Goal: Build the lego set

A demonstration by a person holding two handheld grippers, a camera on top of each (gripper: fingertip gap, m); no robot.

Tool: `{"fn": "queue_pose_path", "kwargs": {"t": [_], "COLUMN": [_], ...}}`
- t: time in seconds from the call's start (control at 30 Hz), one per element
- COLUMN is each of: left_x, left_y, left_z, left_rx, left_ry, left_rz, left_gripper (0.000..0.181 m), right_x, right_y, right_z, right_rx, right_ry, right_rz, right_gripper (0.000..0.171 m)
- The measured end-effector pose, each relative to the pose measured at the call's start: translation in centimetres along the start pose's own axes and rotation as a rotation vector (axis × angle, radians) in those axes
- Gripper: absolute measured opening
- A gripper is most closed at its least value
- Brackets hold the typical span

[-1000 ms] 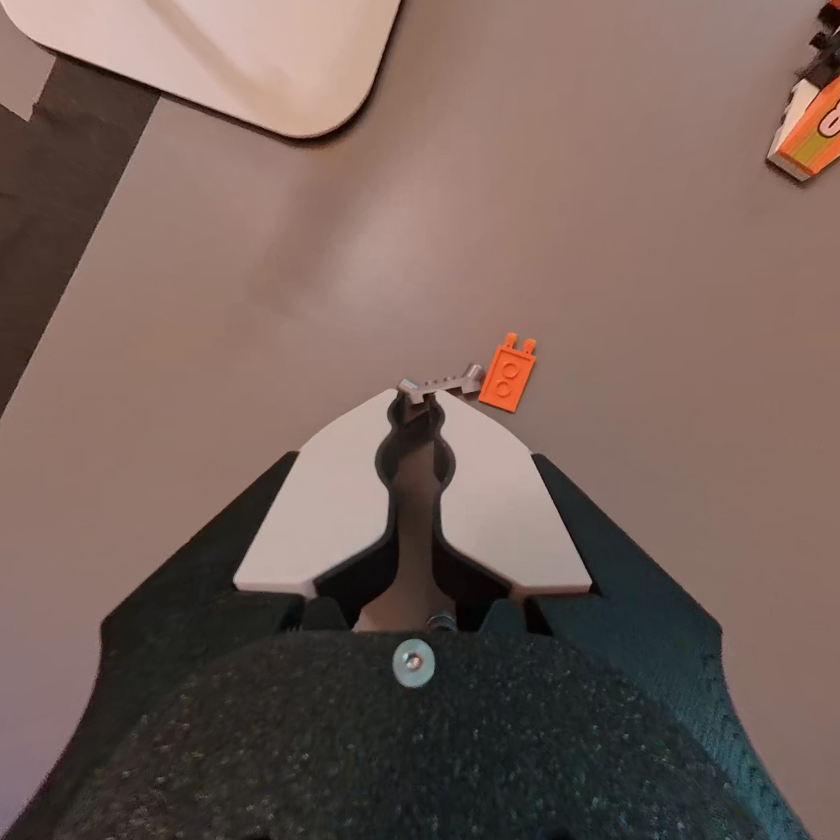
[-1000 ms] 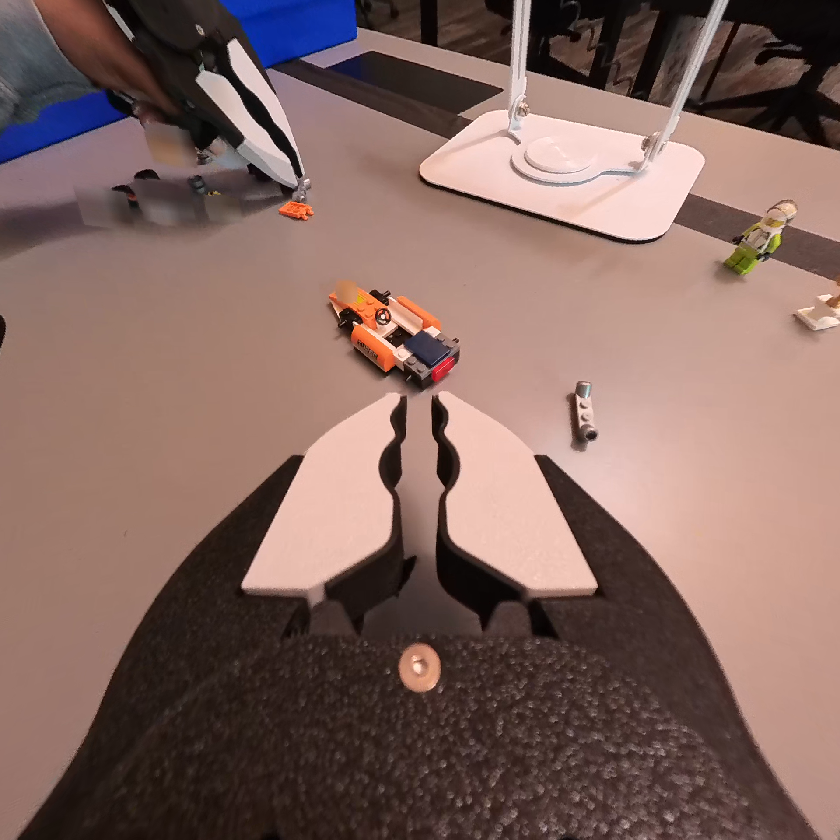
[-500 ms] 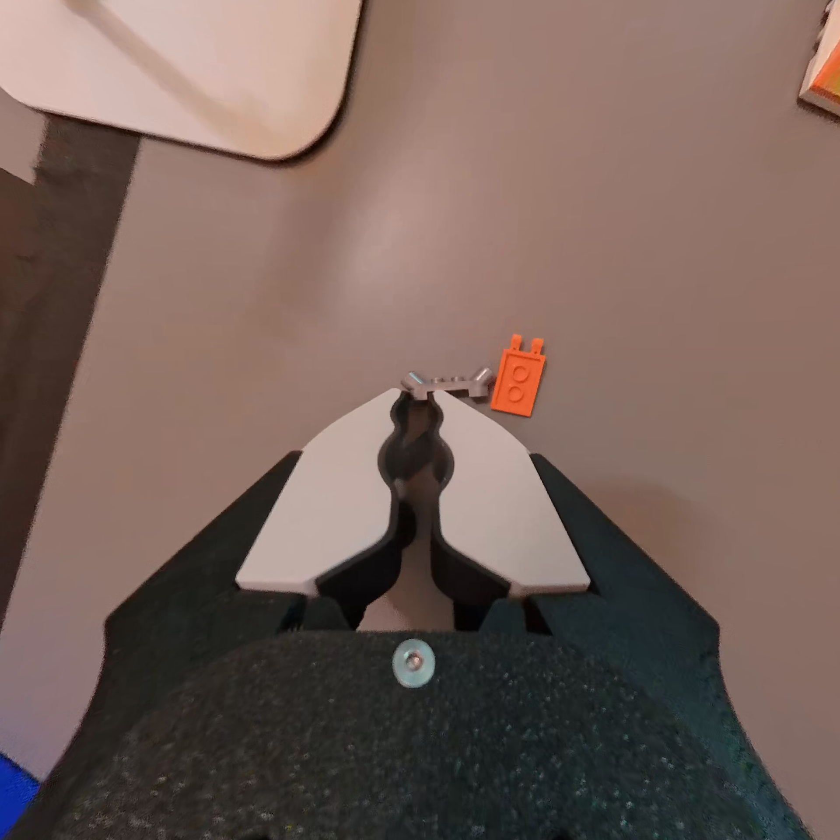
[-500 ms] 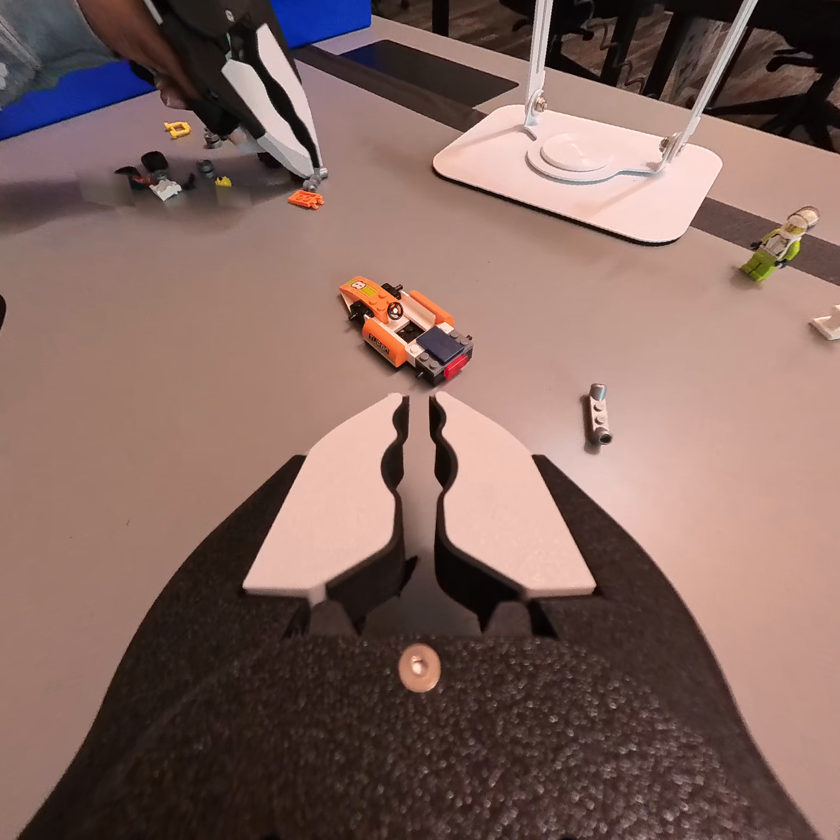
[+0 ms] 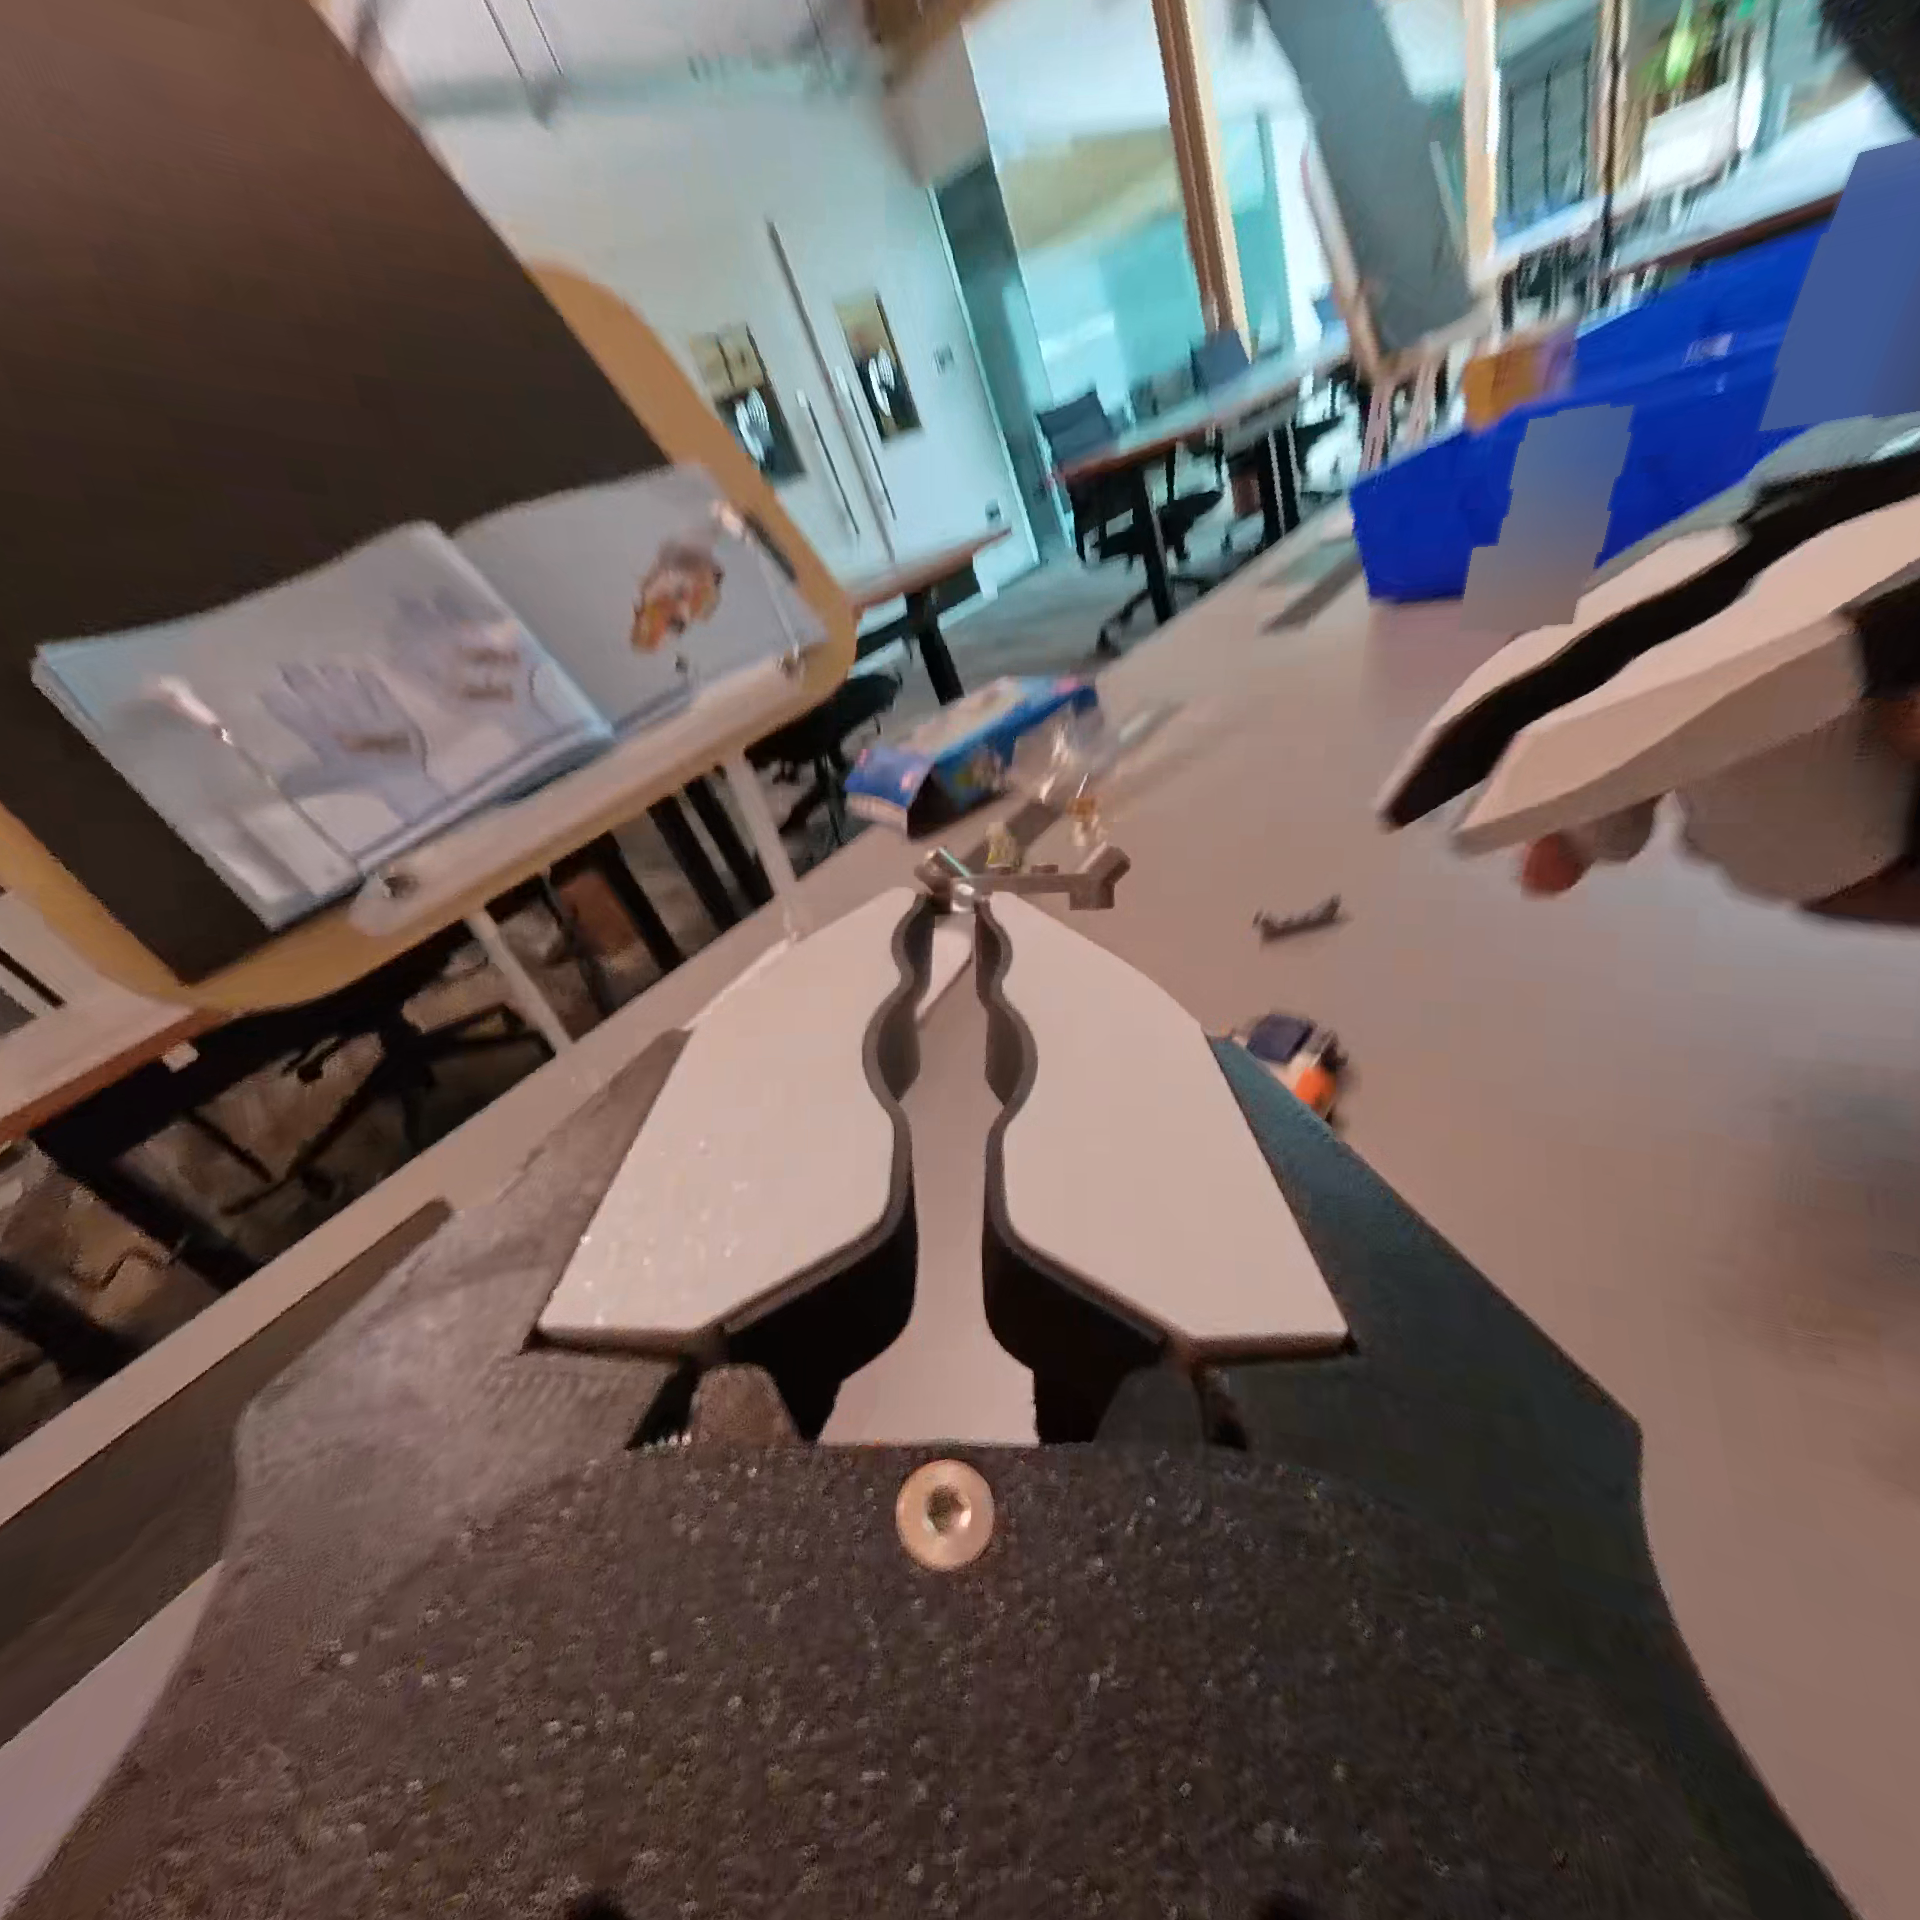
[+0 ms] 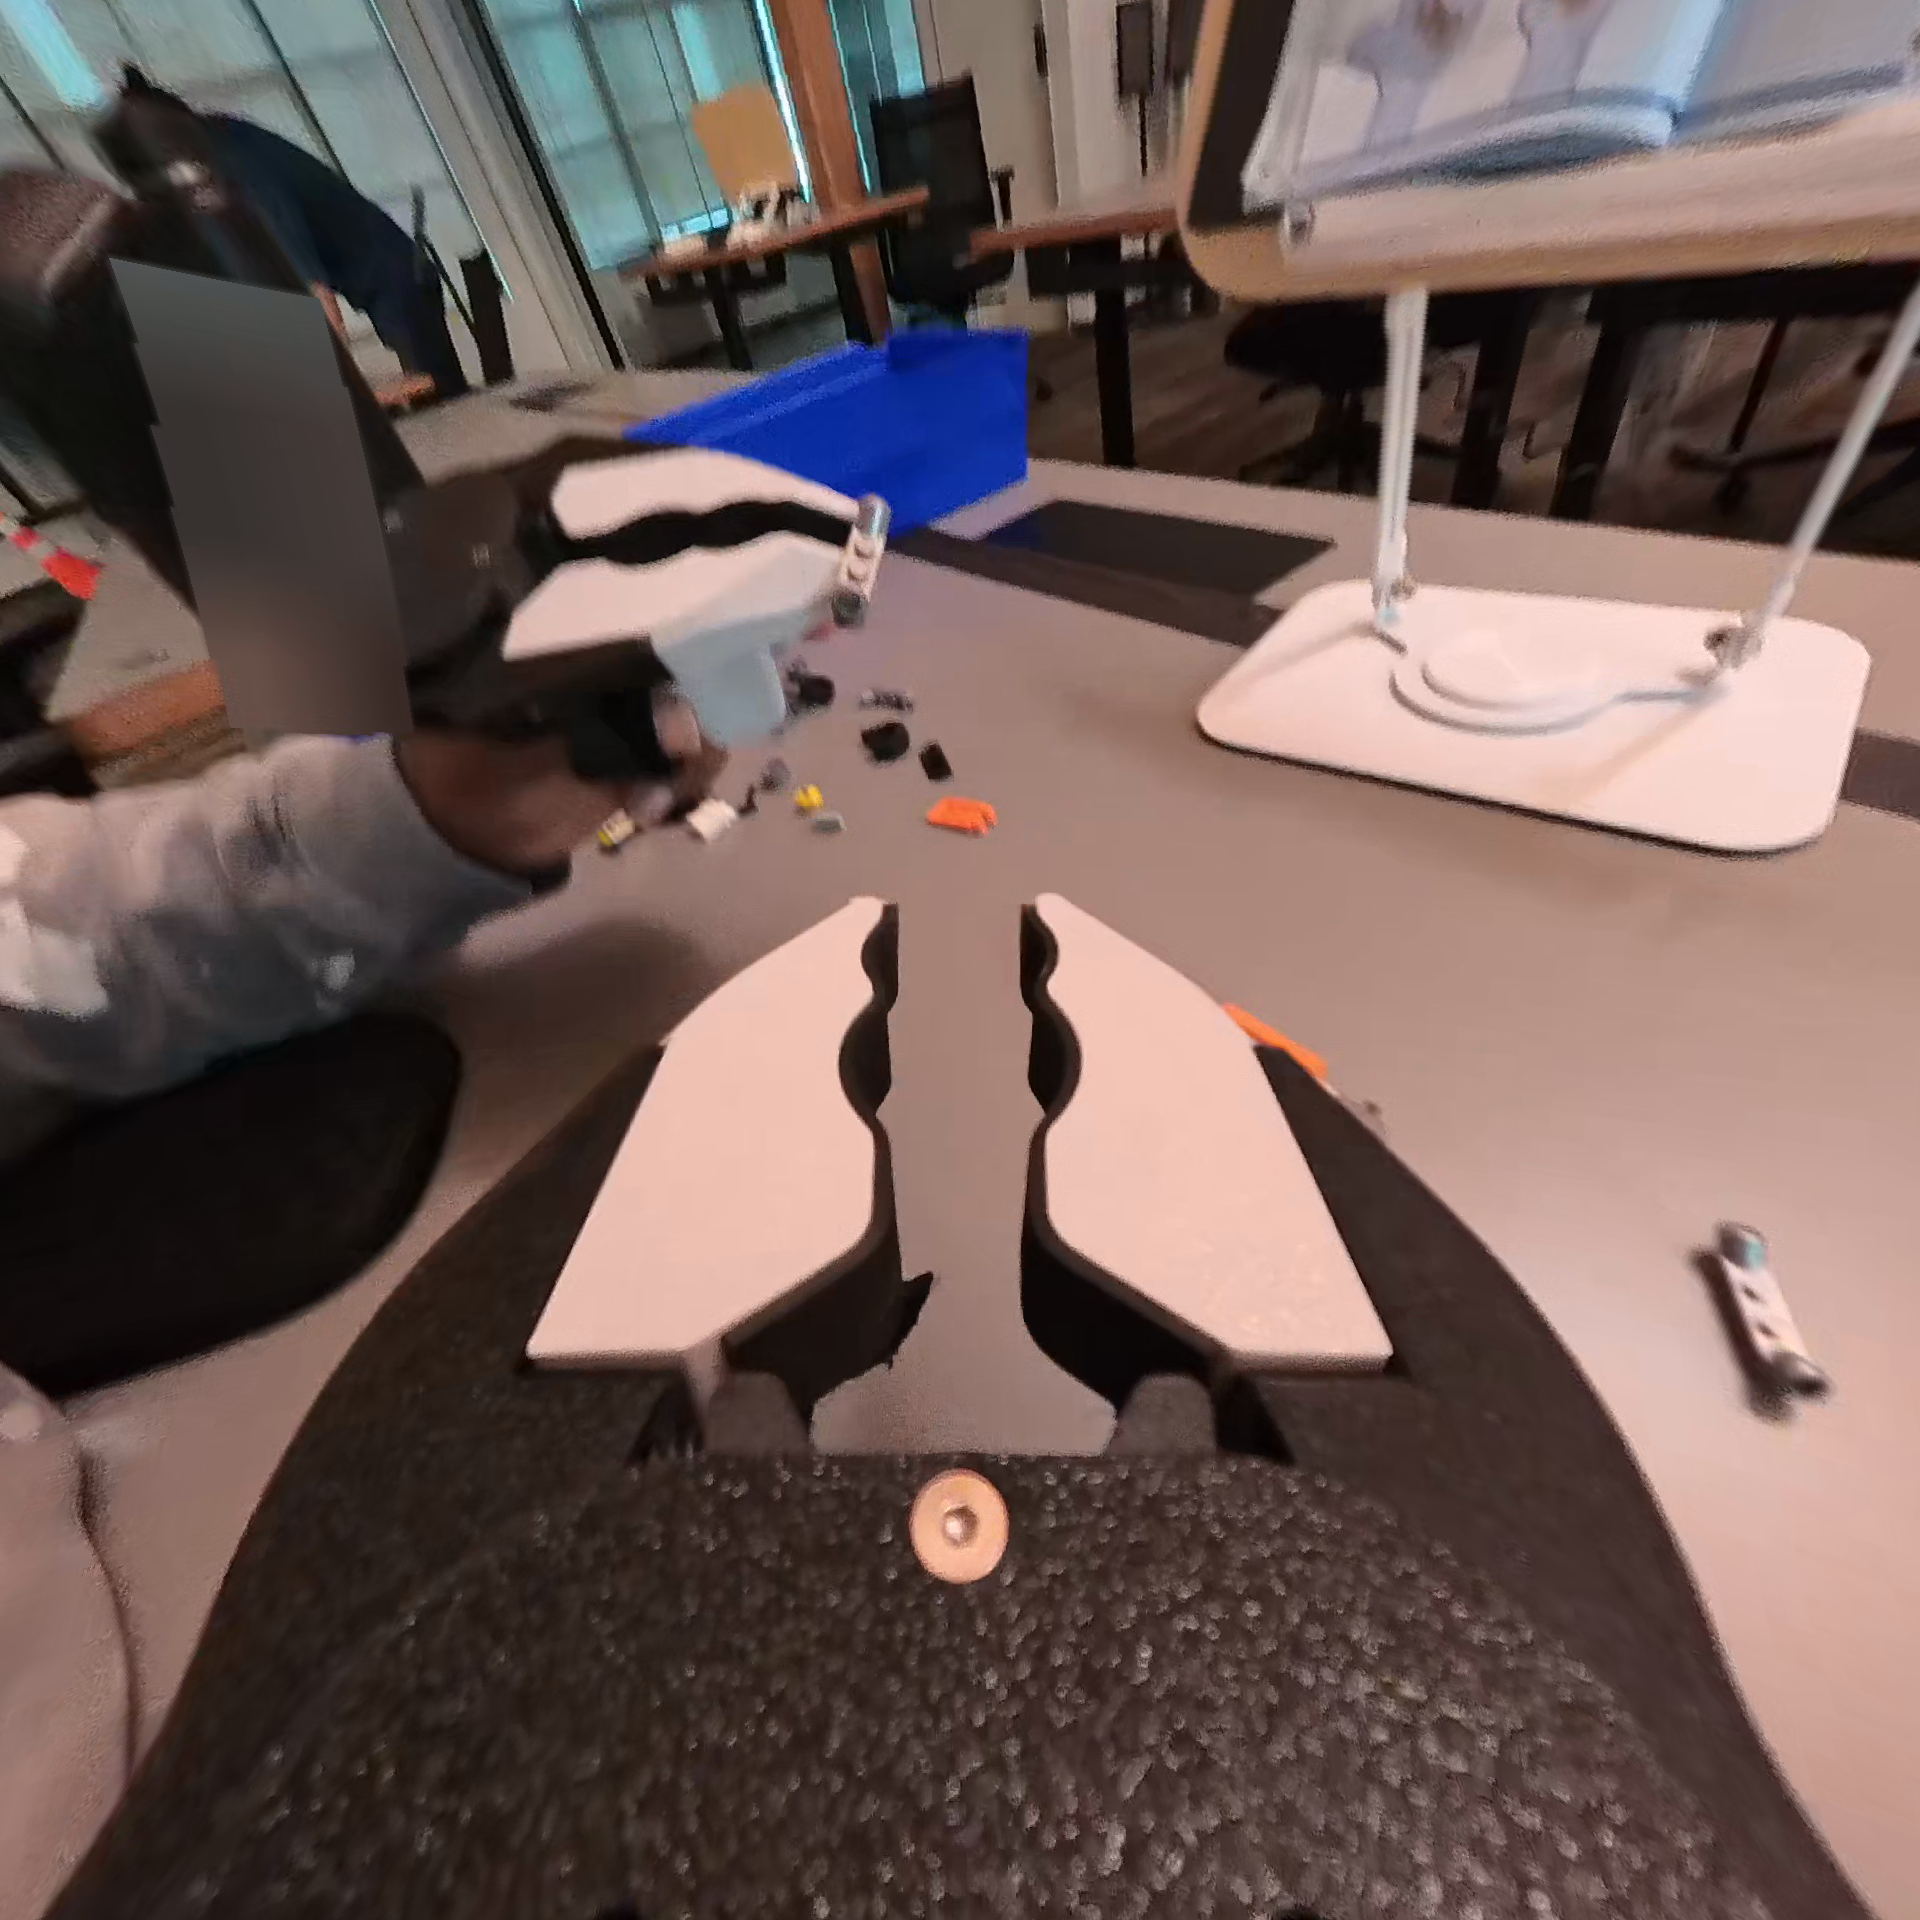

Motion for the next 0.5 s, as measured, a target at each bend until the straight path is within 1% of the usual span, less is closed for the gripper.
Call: {"fn": "queue_pose_path", "kwargs": {"t": [0.13,0.23,0.27,0.37,0.47,0.5], "left_x": [-1.6,-2.2,-2.2,-1.9,-1.5,-1.3], "left_y": [-3.6,-4.7,-4.9,-5.0,-5.1,-5.1], "left_z": [-0.3,-0.6,-0.6,-0.5,-0.3,-0.3], "left_rx": [0.029,0.031,0.038,0.040,0.049,0.049], "left_ry": [-0.116,-0.150,-0.151,-0.135,-0.122,-0.116], "left_rz": [-0.002,-0.011,-0.009,0.003,-0.013,-0.011], "left_gripper": [0.007,0.007,0.007,0.007,0.007,0.007], "right_x": [-2.5,-3.4,-3.5,-3.6,-3.4,-3.3], "right_y": [2.0,3.0,3.2,3.4,3.3,3.3], "right_z": [0.8,1.1,1.2,1.1,1.1,1.1], "right_rx": [0.023,0.007,0.000,-0.004,0.000,-0.002], "right_ry": [-0.124,-0.144,-0.139,-0.156,-0.150,-0.145], "right_rz": [-0.019,-0.056,-0.063,-0.071,-0.082,-0.078], "right_gripper": [0.023,0.021,0.021,0.012,0.012,0.008]}}
Point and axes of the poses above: each gripper's, where its closed fingertips meet, z out along the fingers, x out of its underside, y = z × x across the jaws, the point moved 5 cm from there along -z, back along the fingers, and after that the axes turned 9 degrees about -z, right-handed, at the moved point
